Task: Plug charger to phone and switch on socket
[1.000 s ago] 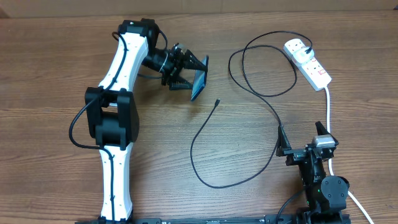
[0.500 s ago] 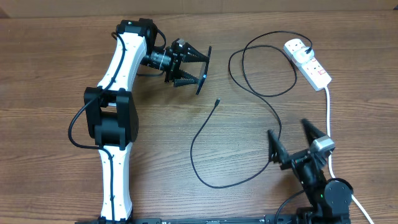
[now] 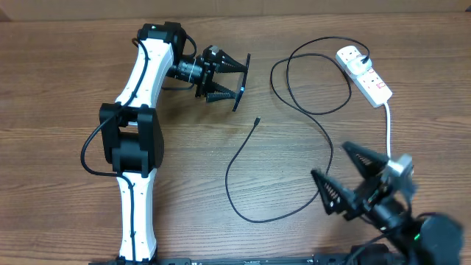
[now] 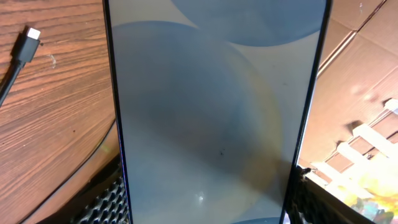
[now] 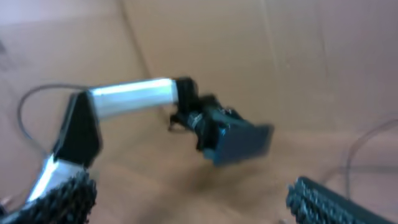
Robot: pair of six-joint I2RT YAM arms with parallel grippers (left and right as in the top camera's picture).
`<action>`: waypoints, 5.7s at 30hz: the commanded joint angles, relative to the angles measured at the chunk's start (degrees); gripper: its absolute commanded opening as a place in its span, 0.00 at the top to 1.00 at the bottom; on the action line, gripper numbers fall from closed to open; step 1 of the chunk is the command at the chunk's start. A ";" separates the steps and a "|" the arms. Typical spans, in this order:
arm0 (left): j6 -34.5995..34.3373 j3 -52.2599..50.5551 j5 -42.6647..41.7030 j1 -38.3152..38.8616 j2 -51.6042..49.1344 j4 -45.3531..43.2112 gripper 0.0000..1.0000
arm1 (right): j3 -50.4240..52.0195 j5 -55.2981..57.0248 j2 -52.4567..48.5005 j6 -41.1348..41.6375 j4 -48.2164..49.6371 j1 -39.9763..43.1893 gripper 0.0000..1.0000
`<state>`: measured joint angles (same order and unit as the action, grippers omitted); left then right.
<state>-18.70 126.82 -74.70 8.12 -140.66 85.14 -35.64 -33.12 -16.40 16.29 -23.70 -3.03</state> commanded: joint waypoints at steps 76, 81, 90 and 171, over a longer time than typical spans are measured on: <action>-14.75 1.27 1.88 5.81 0.20 -2.93 0.34 | -41.66 61.31 -77.81 34.75 -14.93 -38.47 0.64; -14.75 1.27 1.88 5.90 0.20 -2.93 0.34 | -41.66 61.35 -77.81 34.77 -14.91 -38.47 0.66; -14.78 1.27 3.08 6.23 0.20 -2.91 0.33 | -41.64 61.81 -78.20 34.75 -14.71 -38.47 0.74; -33.22 1.27 1.73 2.82 0.20 -10.45 0.32 | -48.39 50.25 -77.40 82.95 -13.00 -31.26 0.96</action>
<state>-48.58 126.89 -70.57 10.76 -140.66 74.91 -81.87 21.10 -96.75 90.11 -37.10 -34.28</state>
